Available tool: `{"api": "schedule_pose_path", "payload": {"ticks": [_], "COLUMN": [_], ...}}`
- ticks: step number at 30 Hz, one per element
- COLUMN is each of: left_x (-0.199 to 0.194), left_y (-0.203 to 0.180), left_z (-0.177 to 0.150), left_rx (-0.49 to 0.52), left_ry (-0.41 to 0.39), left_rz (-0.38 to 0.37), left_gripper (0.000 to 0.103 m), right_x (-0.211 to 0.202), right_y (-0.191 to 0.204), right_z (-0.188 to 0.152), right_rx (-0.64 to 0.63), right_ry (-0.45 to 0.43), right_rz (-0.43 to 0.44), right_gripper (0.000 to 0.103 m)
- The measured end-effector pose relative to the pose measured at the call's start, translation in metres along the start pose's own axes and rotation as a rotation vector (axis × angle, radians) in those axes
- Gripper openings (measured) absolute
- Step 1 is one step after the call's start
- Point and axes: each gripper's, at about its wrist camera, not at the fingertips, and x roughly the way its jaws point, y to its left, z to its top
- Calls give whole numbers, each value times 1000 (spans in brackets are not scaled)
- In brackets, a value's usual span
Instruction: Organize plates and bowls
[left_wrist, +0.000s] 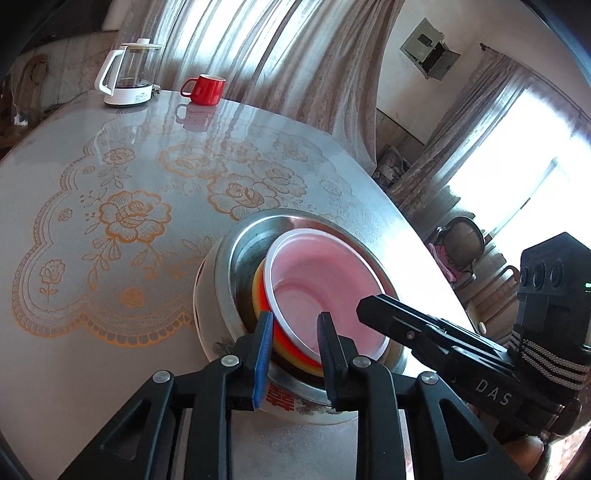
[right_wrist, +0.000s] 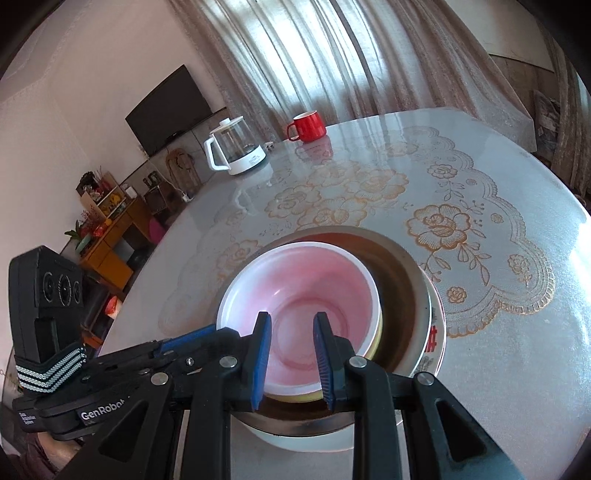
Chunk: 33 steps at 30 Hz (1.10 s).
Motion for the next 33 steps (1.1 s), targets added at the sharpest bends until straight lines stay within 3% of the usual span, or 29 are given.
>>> {"api": "schedule_pose_path", "payload": {"ticks": [13, 16, 23, 33], "left_x": [-5, -8, -13, -33], "left_y": [-8, -9, 2, 7], "left_z": [-4, -5, -11, -28], "left_rx": [72, 93, 69, 64], "left_ry": [-57, -87, -101, -194], "left_rz": [87, 136, 202, 348], "left_gripper": [29, 44, 47, 73], "right_x": [10, 10, 7, -22], "right_y": [-5, -3, 1, 19], "right_z": [-8, -9, -11, -17], "right_rx": [-25, -33, -42, -78], "right_ry": [53, 53, 39, -101], "right_rz": [-68, -76, -84, -147], "right_gripper": [24, 24, 24, 30]}}
